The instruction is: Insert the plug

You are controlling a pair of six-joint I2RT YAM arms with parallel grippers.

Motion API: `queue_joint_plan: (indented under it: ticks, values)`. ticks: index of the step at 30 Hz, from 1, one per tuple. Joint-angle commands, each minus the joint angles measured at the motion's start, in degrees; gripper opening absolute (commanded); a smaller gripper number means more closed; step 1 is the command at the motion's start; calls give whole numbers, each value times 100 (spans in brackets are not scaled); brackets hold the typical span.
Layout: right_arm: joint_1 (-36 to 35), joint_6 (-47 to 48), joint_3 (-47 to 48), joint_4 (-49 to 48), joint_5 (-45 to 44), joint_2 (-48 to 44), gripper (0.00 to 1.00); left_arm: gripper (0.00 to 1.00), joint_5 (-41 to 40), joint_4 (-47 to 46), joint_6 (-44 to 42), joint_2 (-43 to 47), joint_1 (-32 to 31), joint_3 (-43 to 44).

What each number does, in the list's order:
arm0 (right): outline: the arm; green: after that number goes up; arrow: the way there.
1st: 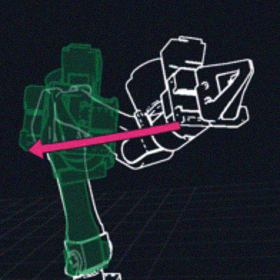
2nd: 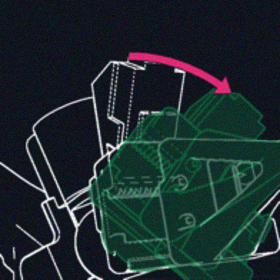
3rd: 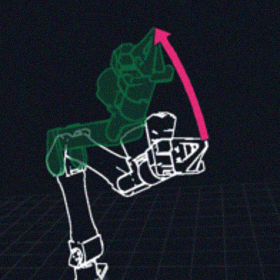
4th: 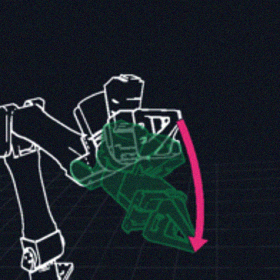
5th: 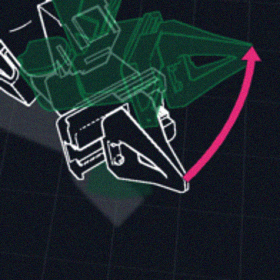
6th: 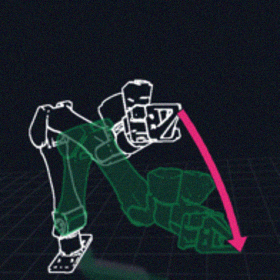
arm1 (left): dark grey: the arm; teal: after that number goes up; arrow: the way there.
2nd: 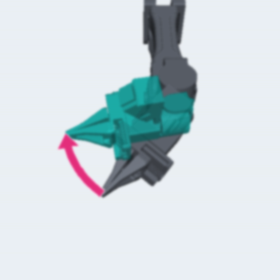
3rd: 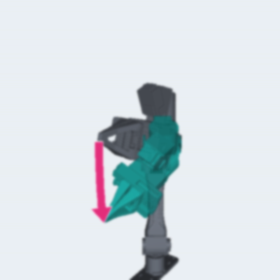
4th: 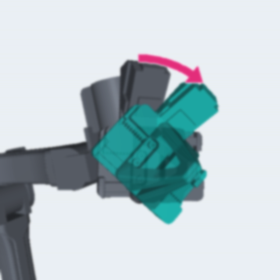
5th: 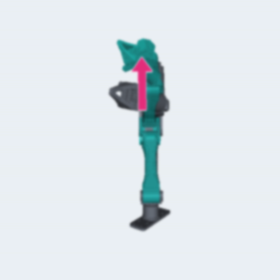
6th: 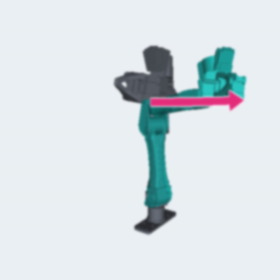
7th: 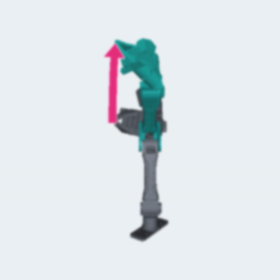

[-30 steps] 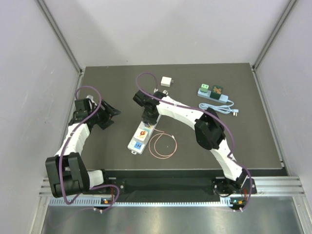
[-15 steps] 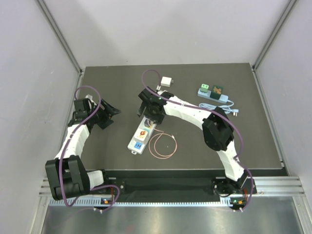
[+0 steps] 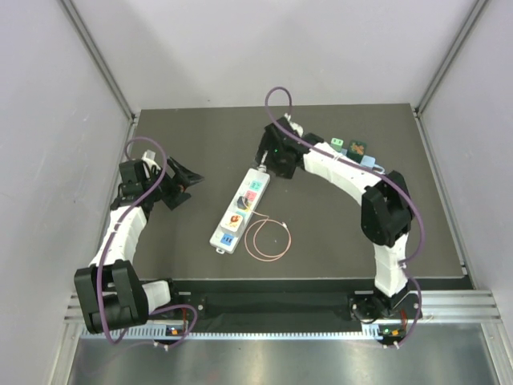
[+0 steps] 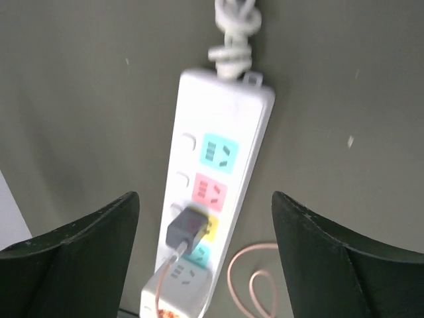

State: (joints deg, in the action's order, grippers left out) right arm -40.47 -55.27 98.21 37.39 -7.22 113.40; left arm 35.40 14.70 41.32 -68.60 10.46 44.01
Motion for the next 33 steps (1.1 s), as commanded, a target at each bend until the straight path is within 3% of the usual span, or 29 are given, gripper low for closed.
queue_joint_plan:
  ticks: [1, 7, 14, 17, 20, 25, 33]
  values:
    - [372, 1095, 22, -837, 571, -100, 78, 95, 371, -459, -1, 22, -52, 90]
    - [979, 1605, 671, -1453, 872, 682, 73, 89, 240, -258, -202, -13, -263, 353]
    - [1419, 2423, 2550, -1463, 925, 2061, 77, 89, 55, 138, -423, -49, -395, 556]
    - [1542, 2608, 2764, -1769, 758, 2396, 77, 88, 20, 95, -379, -31, -396, 547]
    - [1664, 2434, 2686, -2252, 424, 2520, 77, 88, -59, 33, -326, -57, -404, 547]
    - [1762, 1810, 2606, -2972, 704, 2853, 71, 87, -129, -37, -300, -241, -404, 626]
    - [1762, 1423, 3019, -2947, 758, 3468, 71, 86, -208, -160, -247, -321, -413, 591]
